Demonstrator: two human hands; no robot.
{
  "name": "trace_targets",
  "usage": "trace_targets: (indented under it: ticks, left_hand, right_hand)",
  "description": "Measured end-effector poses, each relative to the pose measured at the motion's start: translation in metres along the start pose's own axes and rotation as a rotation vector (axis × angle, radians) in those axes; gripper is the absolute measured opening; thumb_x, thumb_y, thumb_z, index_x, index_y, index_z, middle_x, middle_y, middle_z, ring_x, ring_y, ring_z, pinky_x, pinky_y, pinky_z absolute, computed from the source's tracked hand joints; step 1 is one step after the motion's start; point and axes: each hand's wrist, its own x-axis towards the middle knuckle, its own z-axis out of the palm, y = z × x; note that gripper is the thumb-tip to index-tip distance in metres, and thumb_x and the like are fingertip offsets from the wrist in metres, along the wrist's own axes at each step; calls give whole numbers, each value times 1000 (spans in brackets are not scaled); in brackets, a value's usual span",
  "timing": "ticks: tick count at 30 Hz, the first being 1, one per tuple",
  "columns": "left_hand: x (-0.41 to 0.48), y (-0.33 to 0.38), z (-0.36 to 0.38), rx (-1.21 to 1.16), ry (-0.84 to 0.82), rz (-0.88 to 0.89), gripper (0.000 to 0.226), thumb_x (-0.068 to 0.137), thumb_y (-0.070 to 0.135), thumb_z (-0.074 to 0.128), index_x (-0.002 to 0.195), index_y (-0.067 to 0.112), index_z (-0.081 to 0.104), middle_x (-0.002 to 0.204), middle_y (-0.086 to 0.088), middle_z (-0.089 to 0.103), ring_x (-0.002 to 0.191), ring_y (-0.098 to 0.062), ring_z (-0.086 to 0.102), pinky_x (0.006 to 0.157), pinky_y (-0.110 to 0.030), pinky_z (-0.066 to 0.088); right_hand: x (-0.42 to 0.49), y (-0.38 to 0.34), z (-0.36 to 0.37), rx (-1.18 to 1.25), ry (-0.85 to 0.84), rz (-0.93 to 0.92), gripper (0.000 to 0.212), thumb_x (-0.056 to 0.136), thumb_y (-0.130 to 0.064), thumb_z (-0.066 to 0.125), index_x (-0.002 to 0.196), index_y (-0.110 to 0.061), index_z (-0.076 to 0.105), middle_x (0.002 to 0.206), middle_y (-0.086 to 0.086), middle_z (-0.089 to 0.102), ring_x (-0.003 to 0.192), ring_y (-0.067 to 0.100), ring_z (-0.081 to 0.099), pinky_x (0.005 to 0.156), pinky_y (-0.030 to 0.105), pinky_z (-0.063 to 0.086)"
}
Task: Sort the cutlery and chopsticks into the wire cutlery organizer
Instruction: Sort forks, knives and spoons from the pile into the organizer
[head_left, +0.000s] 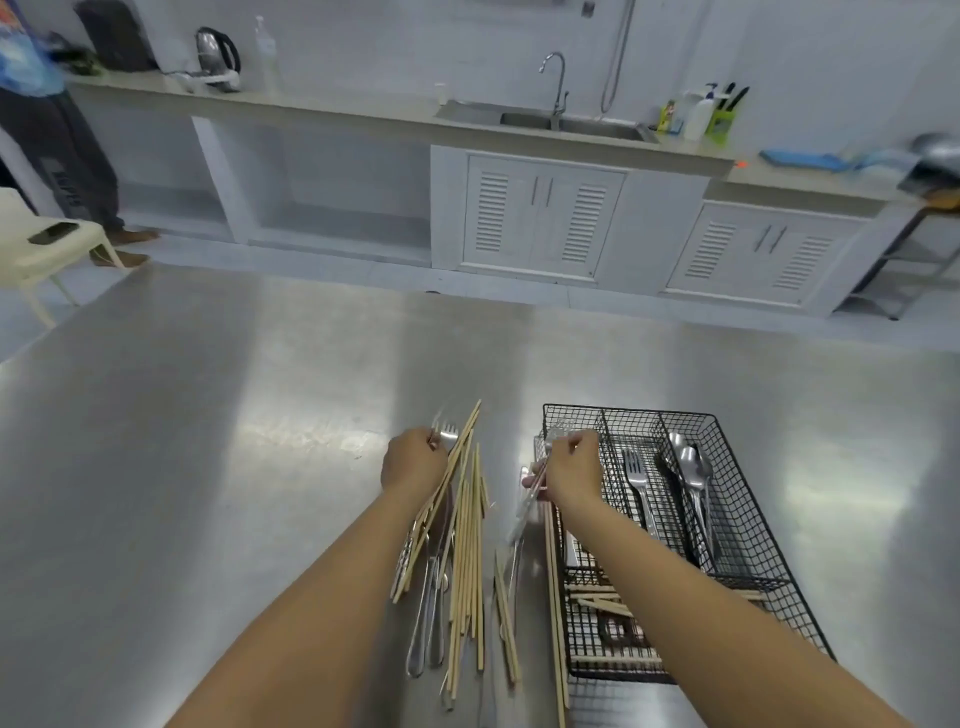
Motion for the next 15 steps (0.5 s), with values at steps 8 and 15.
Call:
trace_targets:
  ticks: [8, 15]
  left_hand:
    - [21, 9, 21, 1, -6, -136, 28, 84, 22, 61, 106, 6, 58, 107, -15, 66, 100, -34, 62, 75, -32, 45]
    - [30, 13, 22, 3, -74, -259, 36, 82, 26, 67, 108, 1, 67, 108, -15, 70, 99, -31, 65, 73, -29, 47]
  right_hand:
    - [-14, -4, -15, -1, -209, 121, 15, 92, -5, 49, 106, -5, 56, 71, 6, 53, 41, 12, 46, 39, 24, 41]
    - [-21, -1, -9, 59, -299, 147, 34, 85, 9, 54, 114, -8, 50, 93, 16, 60, 52, 19, 54, 49, 29, 50]
